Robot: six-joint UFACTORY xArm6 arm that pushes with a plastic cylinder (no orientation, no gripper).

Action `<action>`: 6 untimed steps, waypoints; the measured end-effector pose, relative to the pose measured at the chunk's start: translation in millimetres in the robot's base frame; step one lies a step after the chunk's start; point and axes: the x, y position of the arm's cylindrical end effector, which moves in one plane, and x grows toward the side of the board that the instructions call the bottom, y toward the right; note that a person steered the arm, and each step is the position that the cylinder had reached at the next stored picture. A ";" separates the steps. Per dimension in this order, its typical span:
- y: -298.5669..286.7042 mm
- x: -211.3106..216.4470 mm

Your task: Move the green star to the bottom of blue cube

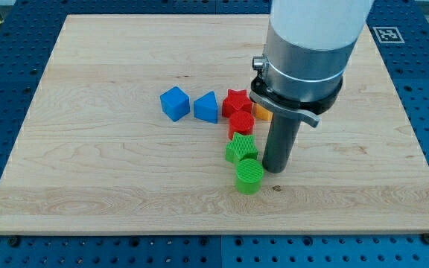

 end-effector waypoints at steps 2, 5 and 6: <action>-49.9 -6.8; -71.2 -16.4; -71.9 -27.6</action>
